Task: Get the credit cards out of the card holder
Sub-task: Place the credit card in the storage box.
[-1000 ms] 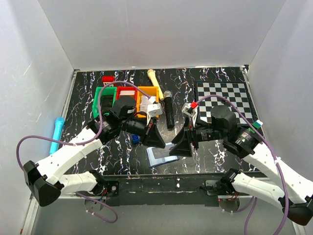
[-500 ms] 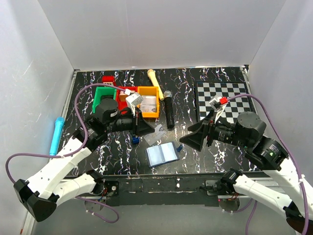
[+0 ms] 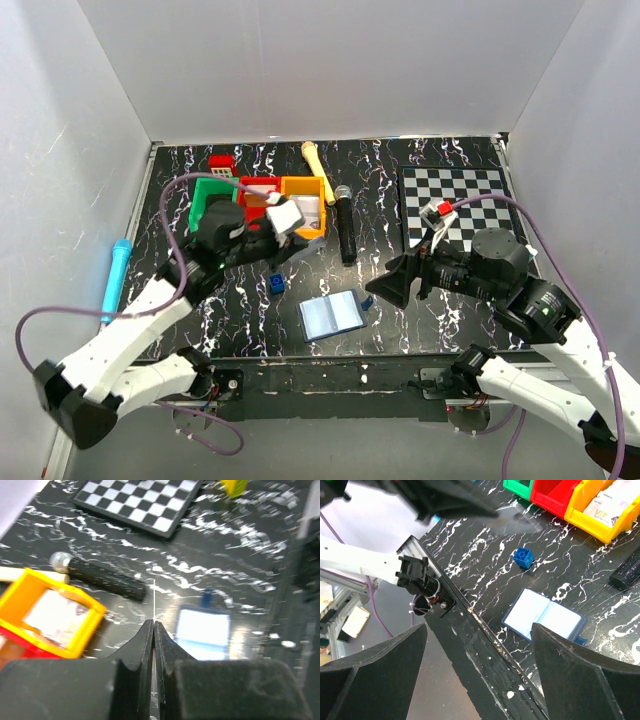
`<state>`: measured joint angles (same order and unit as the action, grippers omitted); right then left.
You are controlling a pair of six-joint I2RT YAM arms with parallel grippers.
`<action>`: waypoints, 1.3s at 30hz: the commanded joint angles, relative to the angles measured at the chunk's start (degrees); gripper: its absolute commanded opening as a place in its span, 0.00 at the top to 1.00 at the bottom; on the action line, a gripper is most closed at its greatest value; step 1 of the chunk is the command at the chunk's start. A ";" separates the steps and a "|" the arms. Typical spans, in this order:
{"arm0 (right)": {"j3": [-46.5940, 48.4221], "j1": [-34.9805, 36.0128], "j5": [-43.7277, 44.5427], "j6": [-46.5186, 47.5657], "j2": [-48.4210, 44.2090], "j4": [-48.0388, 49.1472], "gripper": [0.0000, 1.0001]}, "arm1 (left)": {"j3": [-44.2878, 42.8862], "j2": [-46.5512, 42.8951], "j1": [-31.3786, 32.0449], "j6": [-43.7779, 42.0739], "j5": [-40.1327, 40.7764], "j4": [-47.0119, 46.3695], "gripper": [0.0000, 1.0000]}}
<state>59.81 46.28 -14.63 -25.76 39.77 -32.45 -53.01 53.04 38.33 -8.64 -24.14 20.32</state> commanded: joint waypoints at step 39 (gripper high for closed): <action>-11.91 -0.05 -1.54 1.59 -7.86 5.64 0.07 | -27.58 52.34 -19.60 -61.49 -21.39 8.69 1.00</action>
<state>46.98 46.28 -17.19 -23.03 31.68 -27.88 -78.61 104.99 19.33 -69.21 -44.14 30.79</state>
